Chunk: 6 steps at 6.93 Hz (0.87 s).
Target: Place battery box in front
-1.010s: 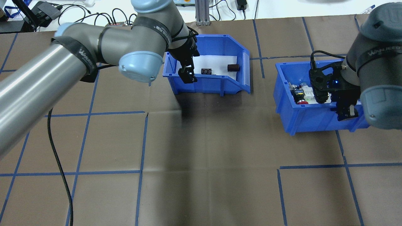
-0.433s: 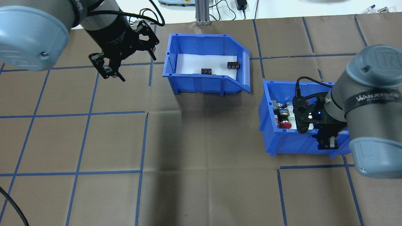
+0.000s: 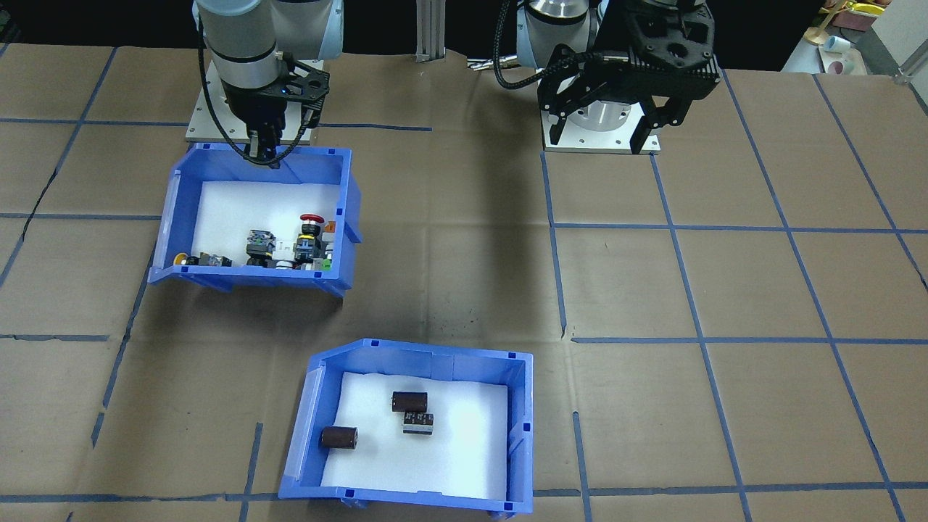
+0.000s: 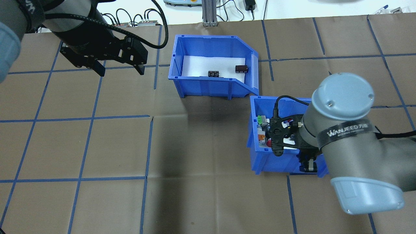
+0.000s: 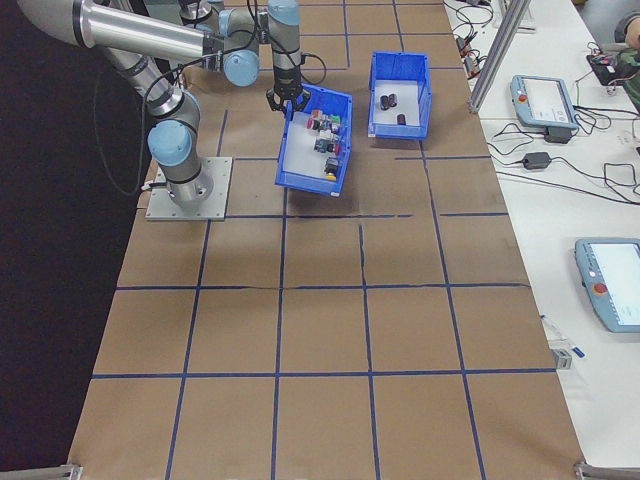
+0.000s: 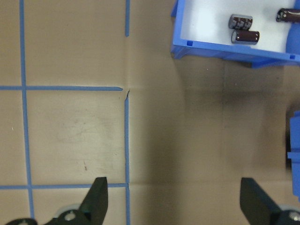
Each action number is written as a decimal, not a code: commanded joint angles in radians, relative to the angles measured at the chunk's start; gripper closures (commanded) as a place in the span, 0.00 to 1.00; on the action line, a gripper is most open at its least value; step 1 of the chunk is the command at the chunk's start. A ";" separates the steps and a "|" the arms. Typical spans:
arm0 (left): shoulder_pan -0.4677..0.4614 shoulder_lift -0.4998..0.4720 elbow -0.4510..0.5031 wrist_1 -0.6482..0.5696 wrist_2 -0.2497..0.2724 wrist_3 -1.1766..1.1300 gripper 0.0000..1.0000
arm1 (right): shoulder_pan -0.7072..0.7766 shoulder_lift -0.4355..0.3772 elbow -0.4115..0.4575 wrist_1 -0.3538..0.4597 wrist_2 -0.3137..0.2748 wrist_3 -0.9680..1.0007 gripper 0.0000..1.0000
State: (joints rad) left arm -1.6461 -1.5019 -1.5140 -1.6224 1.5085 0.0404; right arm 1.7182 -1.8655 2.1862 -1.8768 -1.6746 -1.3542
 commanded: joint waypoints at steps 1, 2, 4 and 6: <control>0.009 0.020 -0.035 -0.089 -0.004 0.081 0.01 | 0.200 0.009 0.003 -0.015 -0.001 0.212 0.97; 0.020 0.026 -0.038 -0.088 -0.005 0.070 0.01 | 0.269 0.032 0.000 -0.060 -0.001 0.265 0.97; 0.041 0.028 -0.048 -0.088 -0.001 0.087 0.01 | 0.403 0.121 -0.017 -0.151 -0.032 0.398 0.97; 0.074 0.031 -0.066 -0.088 -0.001 0.090 0.01 | 0.503 0.214 -0.086 -0.159 -0.071 0.495 0.97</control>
State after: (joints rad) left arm -1.5934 -1.4716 -1.5705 -1.7102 1.5088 0.1270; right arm 2.1636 -1.7094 2.1365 -2.0269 -1.7194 -0.9137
